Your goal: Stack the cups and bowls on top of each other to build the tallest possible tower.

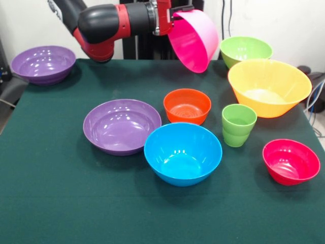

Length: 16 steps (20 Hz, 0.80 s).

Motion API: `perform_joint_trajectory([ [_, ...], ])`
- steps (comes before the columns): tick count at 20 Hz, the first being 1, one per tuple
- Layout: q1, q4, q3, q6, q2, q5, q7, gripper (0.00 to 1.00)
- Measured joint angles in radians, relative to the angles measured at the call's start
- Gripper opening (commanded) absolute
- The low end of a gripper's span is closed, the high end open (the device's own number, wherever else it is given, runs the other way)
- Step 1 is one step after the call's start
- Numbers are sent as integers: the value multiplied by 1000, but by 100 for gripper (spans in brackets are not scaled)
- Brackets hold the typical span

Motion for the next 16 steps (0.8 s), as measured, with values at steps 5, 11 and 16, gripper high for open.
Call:
perform_joint_trajectory([
  [5, 0, 0, 0, 0, 0, 0, 0, 0],
  [11, -8, 0, -1, 0, 3, -1, 0, 100],
  [16, -21, -10, -10, -1, 11, -2, 0, 100],
])
